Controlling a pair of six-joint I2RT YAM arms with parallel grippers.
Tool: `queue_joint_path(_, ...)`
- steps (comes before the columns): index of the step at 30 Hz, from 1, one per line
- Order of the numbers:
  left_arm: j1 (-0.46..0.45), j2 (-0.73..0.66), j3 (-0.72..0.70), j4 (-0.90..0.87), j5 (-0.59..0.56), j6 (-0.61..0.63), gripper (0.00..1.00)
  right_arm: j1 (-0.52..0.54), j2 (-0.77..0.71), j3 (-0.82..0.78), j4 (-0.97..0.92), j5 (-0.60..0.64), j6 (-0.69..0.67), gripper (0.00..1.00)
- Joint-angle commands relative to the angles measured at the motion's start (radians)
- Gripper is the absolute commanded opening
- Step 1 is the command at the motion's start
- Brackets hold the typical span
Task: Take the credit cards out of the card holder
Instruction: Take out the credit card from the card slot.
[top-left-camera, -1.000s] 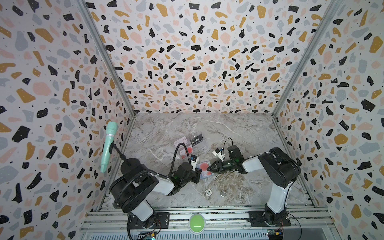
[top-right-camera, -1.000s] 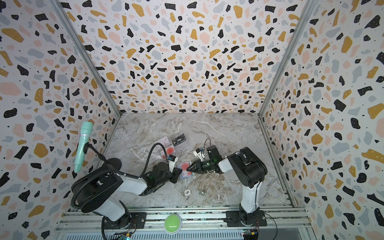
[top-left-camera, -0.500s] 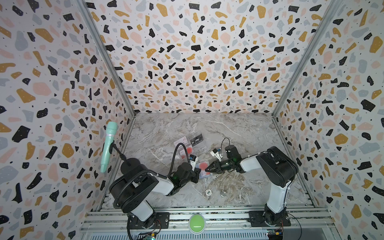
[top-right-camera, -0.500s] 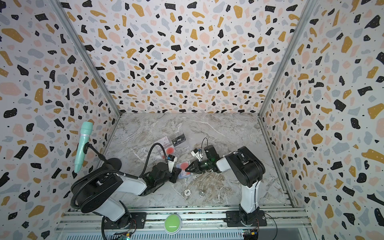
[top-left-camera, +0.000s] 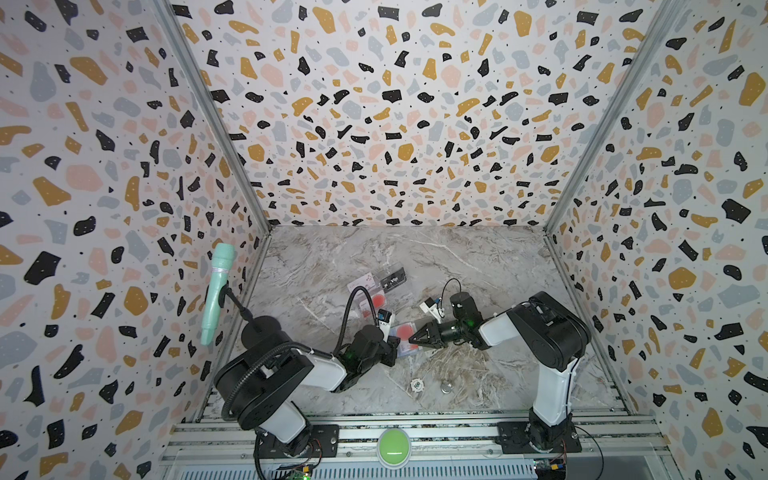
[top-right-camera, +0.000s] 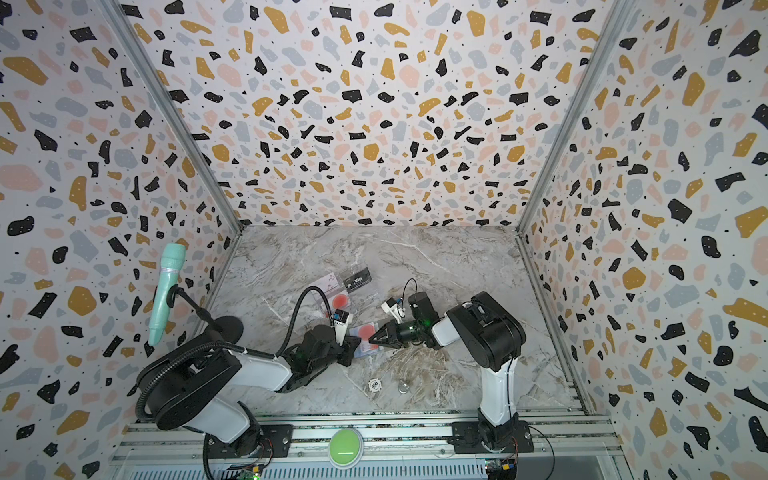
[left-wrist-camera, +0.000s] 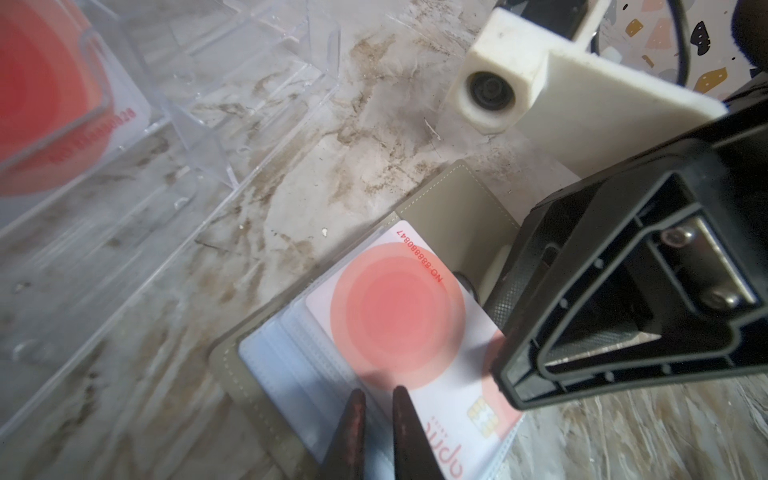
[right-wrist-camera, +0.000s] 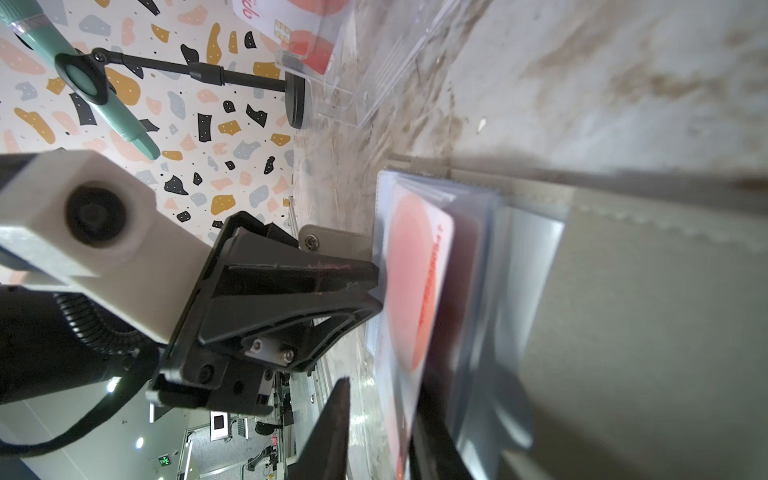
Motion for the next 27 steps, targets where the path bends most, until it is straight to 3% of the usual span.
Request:
queue_joint_path(1,-0.010,-0.031,0.009,-0.009,0.049,0.018,0.14,0.022,0.002,0.003,0.075,-0.034,0.029,0.26)
queue_joint_path(6,-0.010,0.007,0.023,-0.008,0.055,0.028,0.13,0.032,0.001,0.026,0.059,-0.028,0.030,0.31)
queue_joint_path(10,-0.010,0.018,0.026,0.000,0.058,0.016,0.12,0.033,0.003,0.034,0.041,-0.003,0.025,0.29)
queue_joint_path(17,-0.010,-0.091,0.039,-0.102,-0.018,0.024,0.12,0.034,0.010,0.018,0.091,0.003,0.062,0.24)
queue_joint_path(27,-0.010,-0.186,0.018,-0.152,-0.074,0.006,0.12,0.053,0.008,0.039,0.071,0.021,0.066,0.26)
